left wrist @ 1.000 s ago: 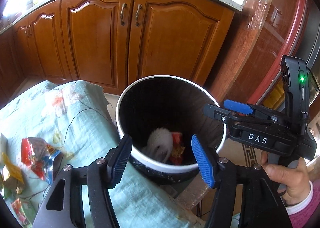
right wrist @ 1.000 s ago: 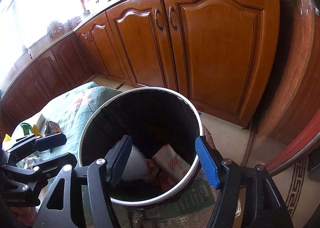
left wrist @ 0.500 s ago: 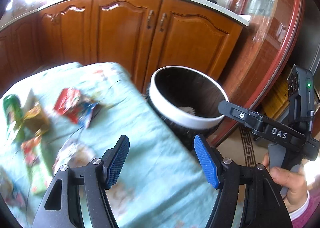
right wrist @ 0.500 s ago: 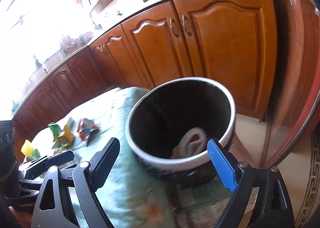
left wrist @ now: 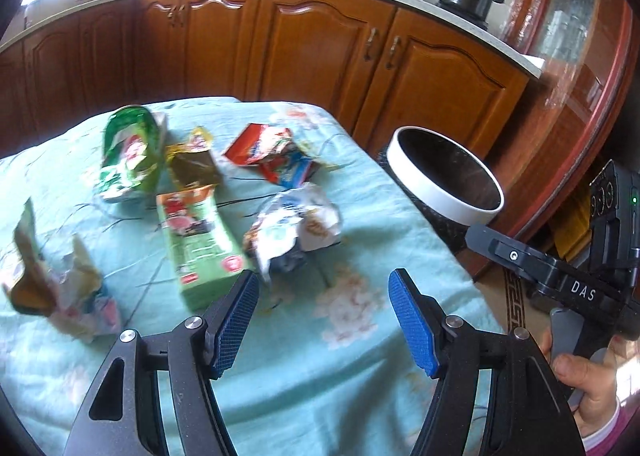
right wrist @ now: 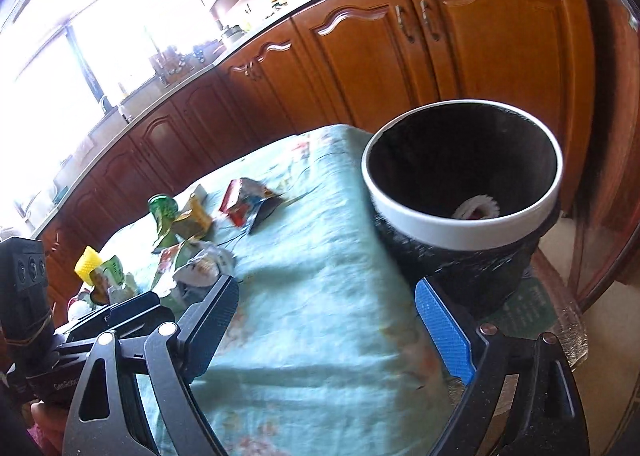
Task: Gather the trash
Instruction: 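Return both tools to the table toward the green carton and crumpled wrapper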
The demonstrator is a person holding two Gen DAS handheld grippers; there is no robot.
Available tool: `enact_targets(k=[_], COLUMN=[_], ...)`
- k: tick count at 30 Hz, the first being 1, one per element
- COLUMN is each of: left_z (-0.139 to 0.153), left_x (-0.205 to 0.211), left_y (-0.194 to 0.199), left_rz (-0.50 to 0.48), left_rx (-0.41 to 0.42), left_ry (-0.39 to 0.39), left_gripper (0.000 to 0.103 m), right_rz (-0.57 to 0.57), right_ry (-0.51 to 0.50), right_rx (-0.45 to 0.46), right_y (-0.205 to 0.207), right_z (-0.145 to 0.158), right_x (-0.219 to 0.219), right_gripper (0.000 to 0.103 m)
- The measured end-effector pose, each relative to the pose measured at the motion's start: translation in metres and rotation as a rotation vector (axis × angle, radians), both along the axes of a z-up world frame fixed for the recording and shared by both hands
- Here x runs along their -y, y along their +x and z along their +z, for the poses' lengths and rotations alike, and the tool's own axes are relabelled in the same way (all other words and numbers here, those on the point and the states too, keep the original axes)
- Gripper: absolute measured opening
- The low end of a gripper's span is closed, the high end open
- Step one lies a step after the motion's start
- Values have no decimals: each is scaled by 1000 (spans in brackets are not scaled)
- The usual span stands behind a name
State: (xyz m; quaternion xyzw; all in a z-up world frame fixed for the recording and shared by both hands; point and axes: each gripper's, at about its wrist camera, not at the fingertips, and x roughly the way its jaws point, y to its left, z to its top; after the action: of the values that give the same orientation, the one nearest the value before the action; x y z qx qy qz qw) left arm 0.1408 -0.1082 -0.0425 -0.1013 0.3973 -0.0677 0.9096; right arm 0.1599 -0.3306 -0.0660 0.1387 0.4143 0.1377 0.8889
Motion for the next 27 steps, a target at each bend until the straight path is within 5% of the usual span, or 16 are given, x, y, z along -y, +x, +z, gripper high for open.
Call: enact_targets(k=[20,27], left_z=[5,-3], left_x=[-53,-53], left_y=[-19,2], left_rz=[121,111], left_rx=[-35,-51], left_ry=[13,21], left_gripper=[69,72], right_rz=[136,190], right_ry=[42,22], right_rx=[-24,-44], right_y=[20,47], right_z=[-8,-16], right_x=[-70,-93], right_gripper=[89,62])
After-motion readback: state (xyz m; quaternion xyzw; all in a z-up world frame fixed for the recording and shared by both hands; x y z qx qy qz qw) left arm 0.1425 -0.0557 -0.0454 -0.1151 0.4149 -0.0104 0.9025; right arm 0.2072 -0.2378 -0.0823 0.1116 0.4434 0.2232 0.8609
